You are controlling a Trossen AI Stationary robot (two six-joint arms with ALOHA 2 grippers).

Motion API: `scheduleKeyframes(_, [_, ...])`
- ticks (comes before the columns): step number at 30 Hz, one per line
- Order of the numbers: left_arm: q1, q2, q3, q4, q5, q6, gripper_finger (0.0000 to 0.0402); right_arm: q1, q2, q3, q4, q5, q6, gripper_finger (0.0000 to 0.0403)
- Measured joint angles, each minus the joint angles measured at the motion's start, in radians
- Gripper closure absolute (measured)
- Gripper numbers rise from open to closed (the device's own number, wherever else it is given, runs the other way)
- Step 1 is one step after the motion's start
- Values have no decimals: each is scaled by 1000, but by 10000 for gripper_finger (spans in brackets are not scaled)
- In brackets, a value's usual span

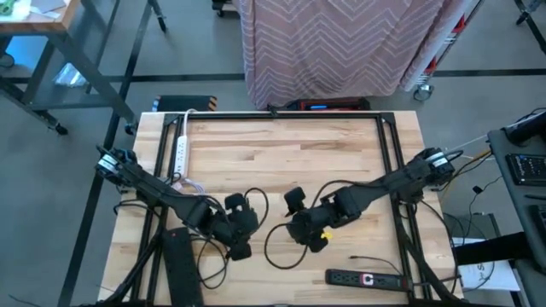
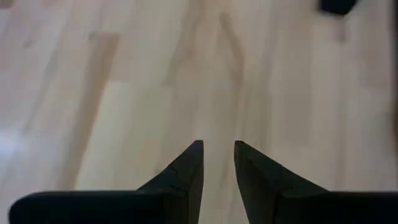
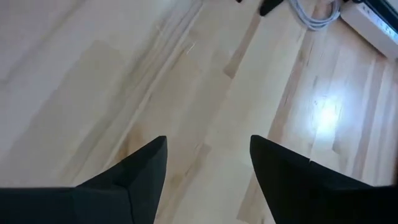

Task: Insert USB
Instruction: Insert the white charger cable into the pink charger adapter

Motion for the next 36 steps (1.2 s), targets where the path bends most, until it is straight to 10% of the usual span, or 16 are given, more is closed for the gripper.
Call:
scheduleKeyframes(18, [48,0,0,-494,357,-353,274,52,34,-1,103,-30,47,171])
scheduleKeyframes(36, [59,-18,-241,-519,441,-433,149,103,186,-2,364,-45,58,97])
